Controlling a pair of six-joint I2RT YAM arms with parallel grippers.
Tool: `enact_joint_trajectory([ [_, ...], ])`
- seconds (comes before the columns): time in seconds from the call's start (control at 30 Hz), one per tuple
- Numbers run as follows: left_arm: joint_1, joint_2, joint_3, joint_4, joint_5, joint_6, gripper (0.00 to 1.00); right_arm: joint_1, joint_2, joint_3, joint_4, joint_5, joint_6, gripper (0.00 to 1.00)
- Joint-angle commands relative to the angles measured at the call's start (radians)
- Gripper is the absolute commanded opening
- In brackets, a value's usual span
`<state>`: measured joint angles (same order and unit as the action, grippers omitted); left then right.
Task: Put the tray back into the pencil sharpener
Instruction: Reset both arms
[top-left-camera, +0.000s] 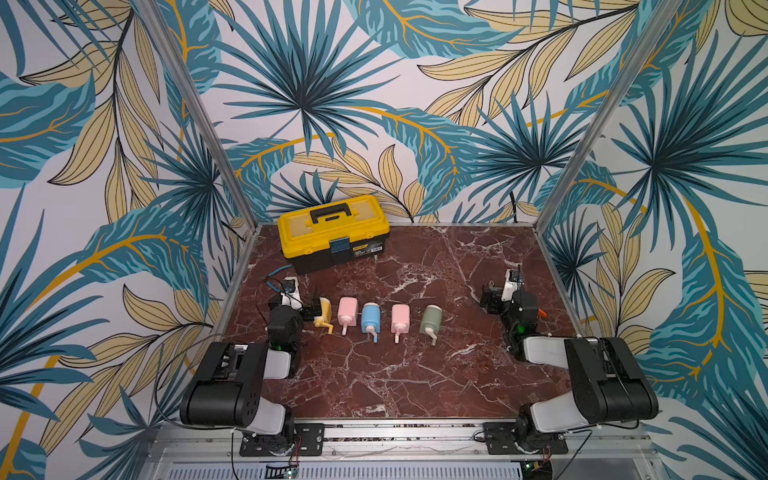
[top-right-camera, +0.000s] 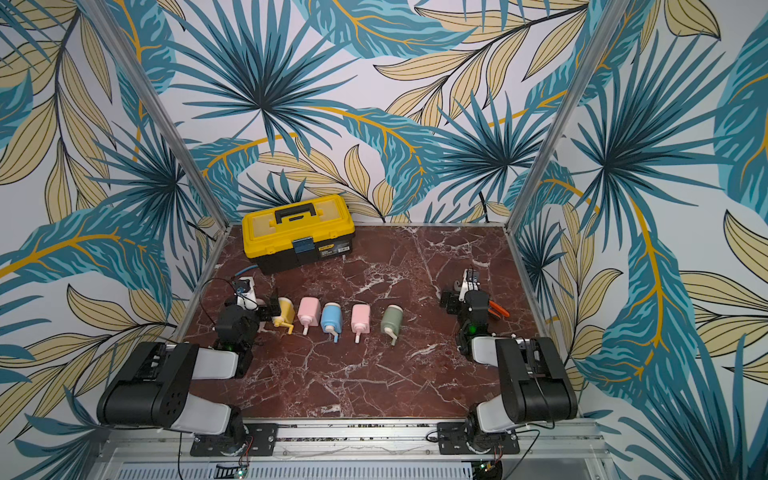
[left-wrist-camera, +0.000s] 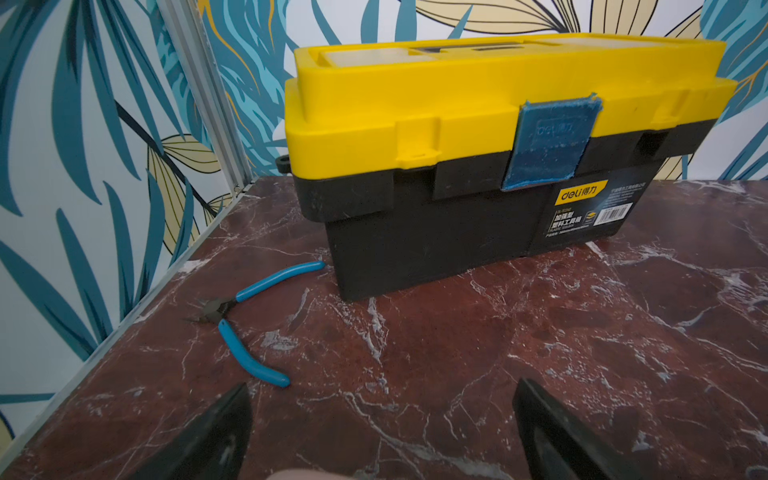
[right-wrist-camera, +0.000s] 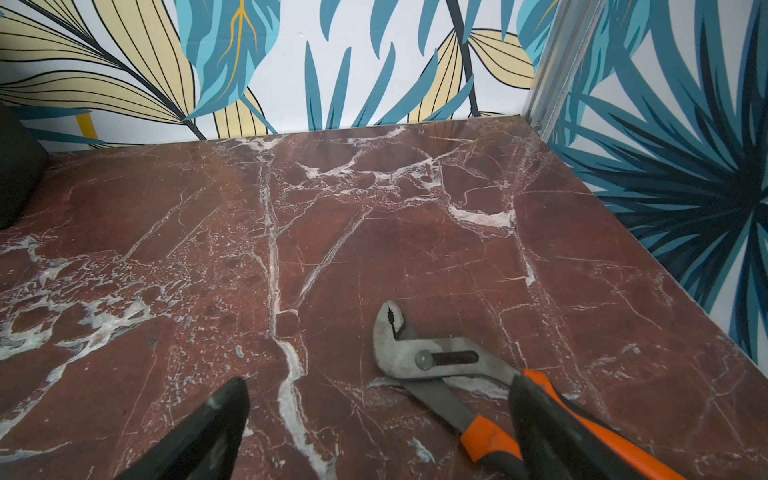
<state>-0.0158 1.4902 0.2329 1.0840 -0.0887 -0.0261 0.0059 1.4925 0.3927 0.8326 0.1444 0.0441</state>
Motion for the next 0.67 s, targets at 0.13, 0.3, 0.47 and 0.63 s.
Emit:
enact_joint_trajectory([
  [0.13,0.009,0.016,-0.001,0.051,0.009,0.023,0.99,-0.002,-0.005,0.017,-0.013,-0.010,-0.003,0.99],
  [0.3,0.010,0.022,0.005,0.050,0.012,0.024,1.00,-0.001,-0.004,0.018,-0.013,-0.012,-0.006,0.99],
  [0.47,0.009,0.032,0.014,0.050,0.023,0.028,1.00,0.004,0.002,0.033,-0.034,-0.008,-0.014,0.99],
  [0.63,0.010,0.056,0.034,0.050,0.023,0.029,1.00,0.006,0.002,0.032,-0.034,-0.007,-0.016,0.99],
])
